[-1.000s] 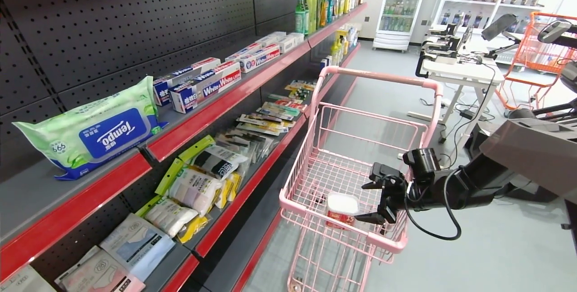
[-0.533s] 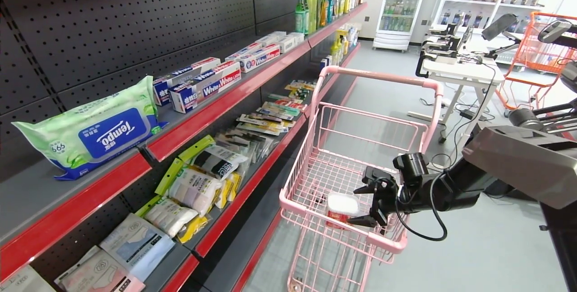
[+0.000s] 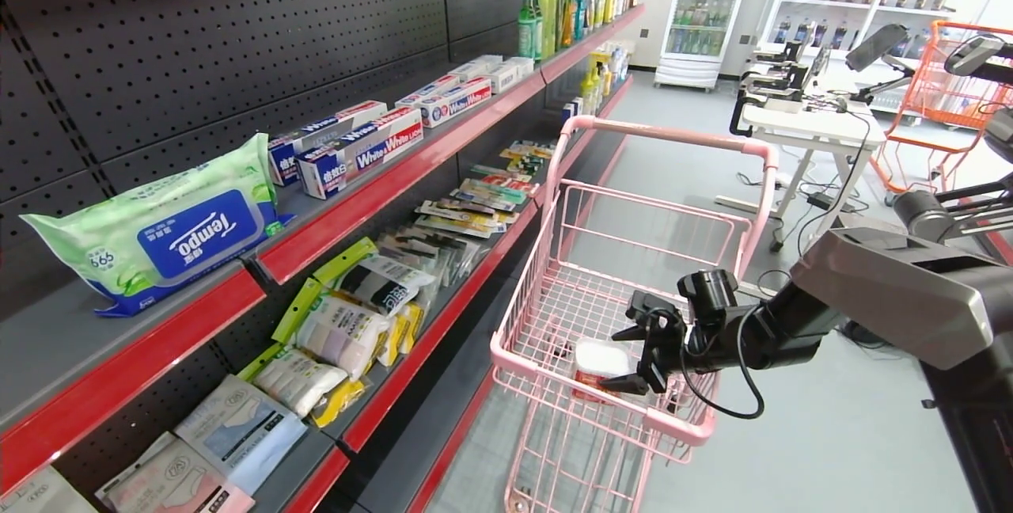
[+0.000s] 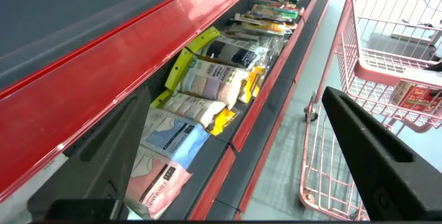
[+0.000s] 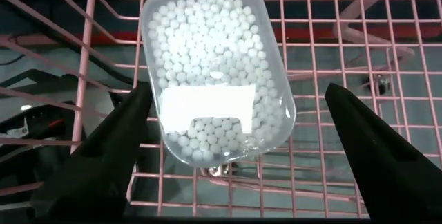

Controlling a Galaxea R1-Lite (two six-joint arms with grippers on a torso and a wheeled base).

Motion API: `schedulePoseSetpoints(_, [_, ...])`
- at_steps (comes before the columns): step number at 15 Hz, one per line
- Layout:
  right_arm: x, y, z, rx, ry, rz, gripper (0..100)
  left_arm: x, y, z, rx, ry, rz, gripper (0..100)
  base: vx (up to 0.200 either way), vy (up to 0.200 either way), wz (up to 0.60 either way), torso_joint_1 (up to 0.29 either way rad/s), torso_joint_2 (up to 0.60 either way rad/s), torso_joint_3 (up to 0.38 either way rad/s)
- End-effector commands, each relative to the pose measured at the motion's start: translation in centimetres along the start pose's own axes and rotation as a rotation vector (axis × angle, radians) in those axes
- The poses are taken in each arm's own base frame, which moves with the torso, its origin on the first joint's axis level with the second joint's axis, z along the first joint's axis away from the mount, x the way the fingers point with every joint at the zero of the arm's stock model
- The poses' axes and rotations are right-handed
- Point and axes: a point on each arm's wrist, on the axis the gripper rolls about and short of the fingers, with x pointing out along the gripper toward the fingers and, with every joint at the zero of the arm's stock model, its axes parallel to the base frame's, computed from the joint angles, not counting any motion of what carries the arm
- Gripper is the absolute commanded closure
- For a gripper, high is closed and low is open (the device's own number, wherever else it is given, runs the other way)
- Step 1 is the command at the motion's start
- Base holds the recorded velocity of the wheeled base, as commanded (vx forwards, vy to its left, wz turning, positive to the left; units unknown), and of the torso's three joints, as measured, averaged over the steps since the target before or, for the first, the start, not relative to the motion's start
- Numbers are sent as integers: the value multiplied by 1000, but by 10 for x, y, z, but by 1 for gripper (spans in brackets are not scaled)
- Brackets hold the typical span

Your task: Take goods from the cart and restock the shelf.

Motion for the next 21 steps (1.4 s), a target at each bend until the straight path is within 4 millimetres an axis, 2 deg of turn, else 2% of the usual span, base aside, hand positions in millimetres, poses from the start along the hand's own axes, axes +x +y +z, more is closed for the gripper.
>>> schedulePoseSetpoints(1, [5, -2, -2, 4, 1, 4, 0, 0, 0, 0, 1, 1, 0, 0, 0, 0, 0, 0, 0, 0])
schedulePoseSetpoints(11, [24, 5, 4, 26, 7, 31, 0, 0, 0, 0, 1, 1, 0, 0, 0, 0, 0, 0, 0, 0])
schedulePoseSetpoints(17, [25, 6, 0, 32, 29, 21, 0, 0, 0, 0, 1, 1, 0, 0, 0, 0, 0, 0, 0, 0])
schedulePoseSetpoints(18, [25, 7, 0, 31, 29, 22, 100, 0, 0, 0, 1, 1, 0, 0, 0, 0, 0, 0, 0, 0])
schedulePoseSetpoints(21, [25, 7, 0, 34, 29, 22, 100, 0, 0, 0, 1, 1, 0, 0, 0, 0, 0, 0, 0, 0])
